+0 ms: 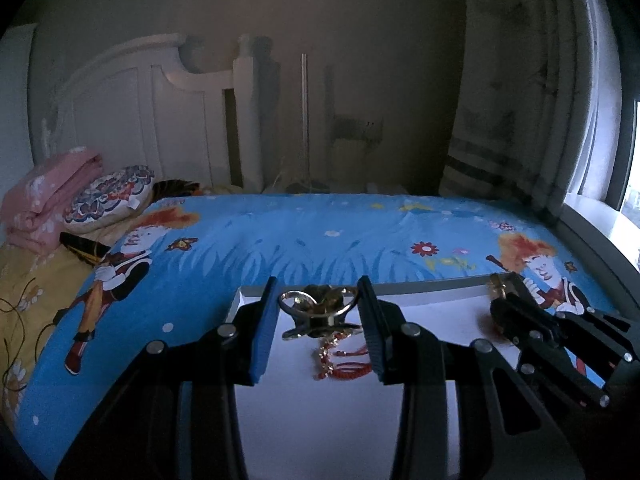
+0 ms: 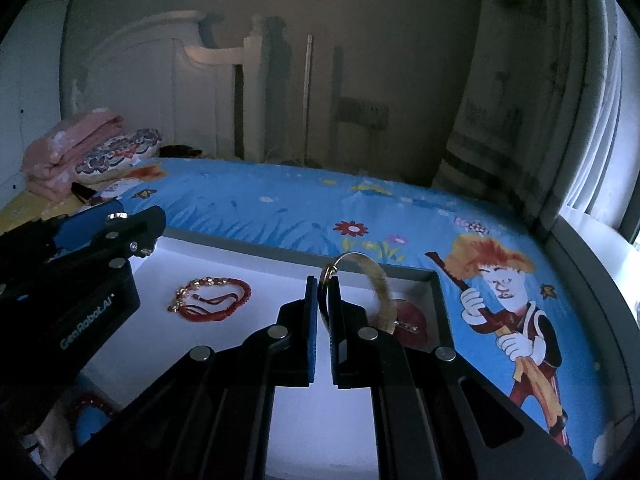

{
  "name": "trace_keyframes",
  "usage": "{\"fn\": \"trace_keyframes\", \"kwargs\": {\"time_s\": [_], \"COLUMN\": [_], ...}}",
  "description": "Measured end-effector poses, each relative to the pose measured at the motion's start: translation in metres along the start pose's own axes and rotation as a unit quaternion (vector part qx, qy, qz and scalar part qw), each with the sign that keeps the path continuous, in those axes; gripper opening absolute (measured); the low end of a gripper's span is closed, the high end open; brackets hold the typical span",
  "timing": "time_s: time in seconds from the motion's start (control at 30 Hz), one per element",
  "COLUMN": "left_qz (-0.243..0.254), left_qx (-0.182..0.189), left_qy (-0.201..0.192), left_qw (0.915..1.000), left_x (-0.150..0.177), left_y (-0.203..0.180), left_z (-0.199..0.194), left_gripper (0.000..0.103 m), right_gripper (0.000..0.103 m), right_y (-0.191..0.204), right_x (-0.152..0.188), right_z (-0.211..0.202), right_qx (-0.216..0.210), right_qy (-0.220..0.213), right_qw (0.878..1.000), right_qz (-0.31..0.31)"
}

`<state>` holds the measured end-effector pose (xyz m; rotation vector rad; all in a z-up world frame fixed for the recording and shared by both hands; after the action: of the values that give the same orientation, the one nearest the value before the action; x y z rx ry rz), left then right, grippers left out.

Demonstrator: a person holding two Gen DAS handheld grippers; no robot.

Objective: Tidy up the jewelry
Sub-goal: 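Drop the ring into the tray with the left tool while the right drops the bangle, then withdraw both open tools from the tray toward the bead bracelet and gold bangle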

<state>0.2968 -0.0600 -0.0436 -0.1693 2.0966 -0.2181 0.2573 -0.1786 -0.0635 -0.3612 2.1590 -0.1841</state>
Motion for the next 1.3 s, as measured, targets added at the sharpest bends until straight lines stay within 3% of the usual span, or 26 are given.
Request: {"fn": "trace_keyframes", "kwargs": {"time_s": [0.2, 0.27, 0.33, 0.6, 0.97, 1.17, 1.3], "left_qz": [0.011, 0.015, 0.014, 0.008, -0.007, -0.019, -0.002], "left_qx": [-0.013, -0.016, -0.018, -0.019, -0.022, -0.017, -0.009], "left_qy": [-0.023, -0.024, -0.021, -0.009, 0.011, 0.006, 0.005], "left_qw": [0.9996, 0.9995, 0.9995, 0.9997, 0.9997, 0.9997, 0.9999], "left_x": [-0.007, -0.005, -0.004, 0.012, 0.061, 0.08, 0.095], "left_y": [0.002, 0.003, 0.005, 0.025, 0.068, 0.086, 0.088], "left_z": [-0.006, -0.007, -0.009, -0.035, -0.083, -0.107, -0.115], "left_gripper": [0.051, 0.054, 0.058, 0.076, 0.08, 0.081, 0.081], "right_gripper": [0.009, 0.015, 0.031, 0.032, 0.035, 0.044, 0.049], "right_y": [-0.005, -0.006, -0.007, -0.01, 0.008, 0.012, 0.015], "right_x": [-0.002, -0.002, -0.001, 0.011, 0.07, 0.088, 0.1], "right_z": [0.001, -0.001, -0.005, -0.03, -0.076, -0.102, -0.114], "right_qx": [0.008, 0.009, 0.007, -0.003, -0.018, -0.019, -0.011], "right_qy": [0.004, 0.002, -0.002, -0.008, 0.004, -0.005, -0.013], "right_qw": [1.0, 1.0, 1.0, 1.0, 1.0, 1.0, 1.0], "right_qz": [0.002, 0.004, 0.009, 0.02, 0.014, 0.018, 0.021]}}
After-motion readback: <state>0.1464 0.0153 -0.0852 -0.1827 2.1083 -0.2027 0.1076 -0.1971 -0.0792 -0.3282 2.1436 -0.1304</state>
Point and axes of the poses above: each gripper's, at about its wrist camera, not at the fingertips, and z roughly the way its jaws point, y to its left, x to its underside, the point moved 8 cm from there along z, roughly the way its jaws point, and after that the axes turned 15 degrees about -z, right-handed, at the moved point
